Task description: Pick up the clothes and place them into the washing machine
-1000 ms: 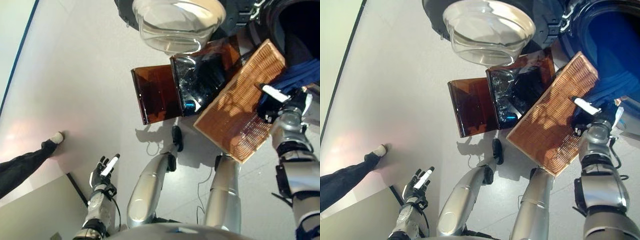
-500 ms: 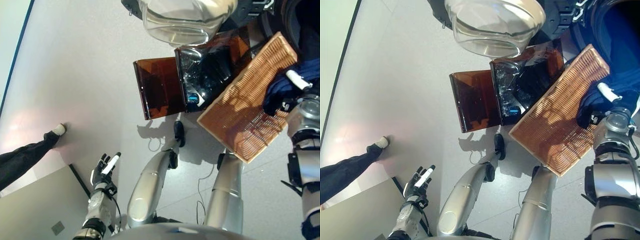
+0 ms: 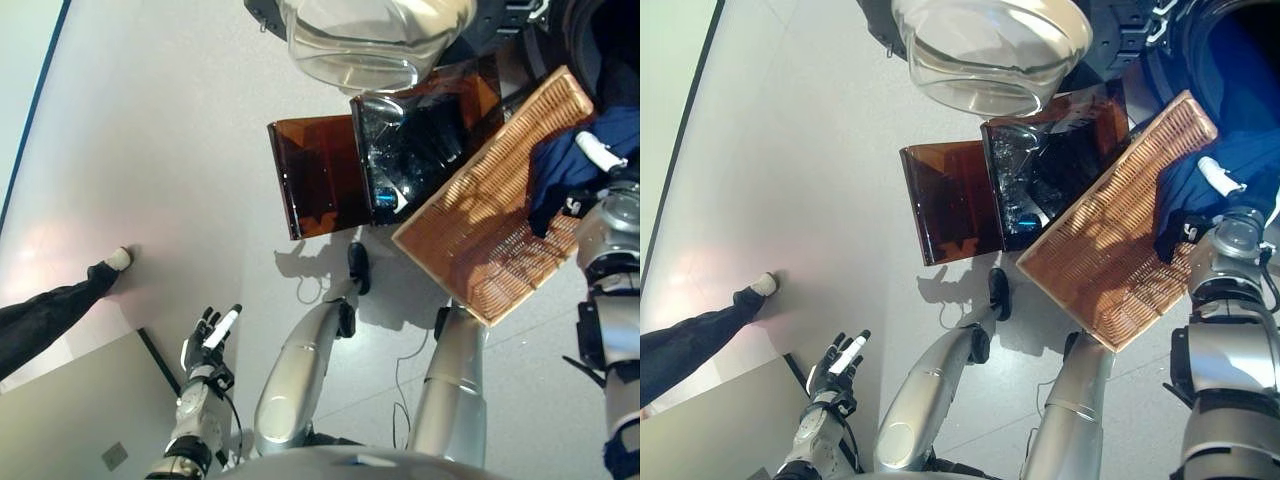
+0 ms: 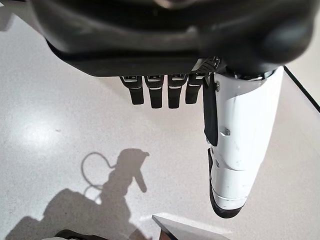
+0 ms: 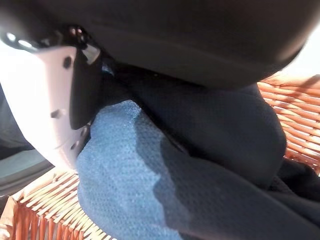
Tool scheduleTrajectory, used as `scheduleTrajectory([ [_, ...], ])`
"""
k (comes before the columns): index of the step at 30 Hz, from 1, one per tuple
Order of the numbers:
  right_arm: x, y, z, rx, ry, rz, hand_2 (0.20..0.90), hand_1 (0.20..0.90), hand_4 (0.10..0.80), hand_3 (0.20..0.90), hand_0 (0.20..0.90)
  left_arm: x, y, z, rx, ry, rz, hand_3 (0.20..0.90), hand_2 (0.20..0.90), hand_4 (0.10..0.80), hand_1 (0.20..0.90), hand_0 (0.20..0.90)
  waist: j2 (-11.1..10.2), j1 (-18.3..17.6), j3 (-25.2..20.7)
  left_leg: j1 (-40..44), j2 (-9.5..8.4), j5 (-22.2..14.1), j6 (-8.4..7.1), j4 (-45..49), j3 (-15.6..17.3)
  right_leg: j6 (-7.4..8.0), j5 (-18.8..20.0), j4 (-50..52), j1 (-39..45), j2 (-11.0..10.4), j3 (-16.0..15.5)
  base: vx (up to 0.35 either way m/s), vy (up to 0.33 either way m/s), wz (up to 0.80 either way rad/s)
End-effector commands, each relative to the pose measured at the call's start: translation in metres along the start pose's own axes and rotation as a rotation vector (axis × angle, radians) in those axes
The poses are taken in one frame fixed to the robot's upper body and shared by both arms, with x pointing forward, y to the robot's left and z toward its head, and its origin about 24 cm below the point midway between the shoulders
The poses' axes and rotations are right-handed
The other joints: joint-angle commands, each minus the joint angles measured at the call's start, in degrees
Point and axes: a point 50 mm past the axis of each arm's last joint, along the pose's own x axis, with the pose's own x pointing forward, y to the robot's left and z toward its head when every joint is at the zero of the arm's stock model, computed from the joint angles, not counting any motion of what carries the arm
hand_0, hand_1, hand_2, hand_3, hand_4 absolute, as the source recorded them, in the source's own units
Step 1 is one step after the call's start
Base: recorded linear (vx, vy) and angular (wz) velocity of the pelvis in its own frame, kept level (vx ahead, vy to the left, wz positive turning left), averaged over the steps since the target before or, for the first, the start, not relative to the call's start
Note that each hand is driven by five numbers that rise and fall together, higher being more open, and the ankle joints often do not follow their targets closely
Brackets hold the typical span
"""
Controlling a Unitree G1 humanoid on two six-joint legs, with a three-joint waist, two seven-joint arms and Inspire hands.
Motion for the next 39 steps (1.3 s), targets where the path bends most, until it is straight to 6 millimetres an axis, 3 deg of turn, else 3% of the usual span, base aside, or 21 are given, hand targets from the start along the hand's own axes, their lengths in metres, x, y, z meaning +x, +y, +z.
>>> scheduleTrajectory([
  [1,-0.002,0.012,0.044,0.004,-0.227,0.088,0.200,0.200,0.300,0.200,0.200,-0.003,0.067,0.028,0.046,-0.079,0.200,0.900,0.900,0.800,0.900,0.900,0.7,0.3,-3.8,-3.2,0.57,5.5,-2.34,-4.2,0.3,-4.49,-3.4,4.4,-0.6,2.4,-0.2,0.000,0.000,0.00],
  [3,-0.006,0.017,0.050,0.066,-0.271,0.114,0.200,0.200,0.300,0.200,0.200,-0.003,0.068,0.028,0.043,-0.080,0.205,0.900,0.900,0.800,0.900,0.900,0.5,0.1,-3.9,-3.1,0.64,5.4,-2.33,-4.2,0.3,-4.47,-3.4,4.4,-0.5,2.4,-0.1,0.000,0.000,0.00],
  [6,-0.018,0.026,0.076,0.235,-0.420,0.158,0.200,0.200,0.300,0.200,0.200,-0.005,0.066,0.026,0.037,-0.082,0.201,0.900,0.900,0.800,0.900,0.900,0.1,-0.6,-3.9,-3.0,0.69,5.2,-2.32,-4.1,0.5,-4.43,-3.5,4.6,-0.5,2.6,0.0,0.000,0.000,0.00],
  [7,-0.018,0.025,0.076,0.235,-0.419,0.157,0.200,0.200,0.300,0.200,0.200,-0.005,0.067,0.026,0.039,-0.082,0.201,0.900,0.900,0.800,0.900,0.900,0.0,-0.5,-3.9,-2.9,0.68,5.2,-2.32,-4.1,0.5,-4.43,-3.5,4.6,-0.5,2.6,0.0,0.000,0.000,0.00],
  [10,-0.022,0.021,0.087,0.372,-0.470,0.146,0.200,0.200,0.300,0.200,0.200,-0.006,0.066,0.022,0.040,-0.076,0.200,0.900,0.900,0.800,0.900,0.900,0.1,-0.6,-4.1,-2.6,0.68,5.0,-2.30,-4.2,0.6,-4.32,-3.6,4.4,-0.3,2.6,0.2,0.000,0.000,0.00],
  [12,-0.025,0.013,0.110,0.474,-0.552,0.130,0.200,0.200,0.300,0.200,0.200,-0.007,0.065,0.020,0.044,-0.072,0.192,0.900,0.900,0.800,0.900,0.900,0.3,-0.7,-4.3,-2.6,0.61,4.9,-2.36,-4.0,0.7,-4.23,-3.8,4.5,-0.1,2.5,0.3,0.000,0.000,0.00],
  [15,-0.025,0.008,0.121,0.501,-0.579,0.121,0.200,0.200,0.300,0.200,0.200,-0.008,0.065,0.018,0.048,-0.065,0.190,0.900,0.900,0.800,0.900,0.900,0.4,-0.5,-4.5,-2.5,0.67,4.9,-2.37,-4.0,0.7,-4.21,-3.9,4.6,0.0,2.5,0.3,0.000,0.000,0.00],
  [16,-0.026,0.003,0.135,0.535,-0.614,0.115,0.200,0.200,0.300,0.200,0.200,-0.009,0.067,0.016,0.056,-0.057,0.191,0.900,0.900,0.800,0.900,0.900,0.4,-0.3,-4.8,-2.5,0.66,4.9,-2.46,-4.0,0.7,-4.21,-4.0,4.4,0.2,2.5,0.2,0.000,0.000,0.00],
  [19,-0.027,-0.004,0.154,0.578,-0.660,0.098,0.200,0.200,0.300,0.200,0.200,-0.010,0.069,0.014,0.067,-0.042,0.195,0.900,0.900,0.800,0.900,0.900,0.3,-0.2,-5.3,-2.2,0.69,4.9,-2.59,-4.2,0.6,-4.16,-4.2,4.4,0.4,2.4,0.2,0.000,0.000,0.00],
  [26,-0.025,-0.018,0.181,0.679,-0.680,0.045,0.200,0.200,0.300,0.200,0.200,-0.010,0.070,0.011,0.084,-0.026,0.195,0.900,0.900,0.800,0.900,0.900,0.6,0.4,-5.8,-2.0,0.63,5.0,-2.76,-4.6,0.5,-4.07,-4.4,4.3,0.5,2.4,0.2,0.000,0.000,0.00],
  [32,-0.032,-0.026,0.207,0.939,-0.728,0.029,0.200,0.200,0.300,0.200,0.200,-0.011,0.070,0.007,0.082,-0.008,0.204,0.900,0.900,0.800,0.900,0.900,1.1,0.9,-6.6,-1.8,0.68,5.1,-2.95,-5.0,0.5,-3.99,-4.6,4.2,0.5,2.3,0.1,0.011,-0.002,-0.01],
  [39,-0.045,-0.034,0.228,1.108,-0.805,0.009,0.200,0.200,0.300,0.200,0.200,-0.012,0.070,0.004,0.080,0.007,0.219,0.900,0.900,0.800,0.900,0.900,1.5,1.1,-7.5,-1.7,0.68,5.4,-3.11,-5.4,0.8,-3.90,-4.6,4.3,0.2,2.5,0.6,0.021,0.001,-0.02],
])
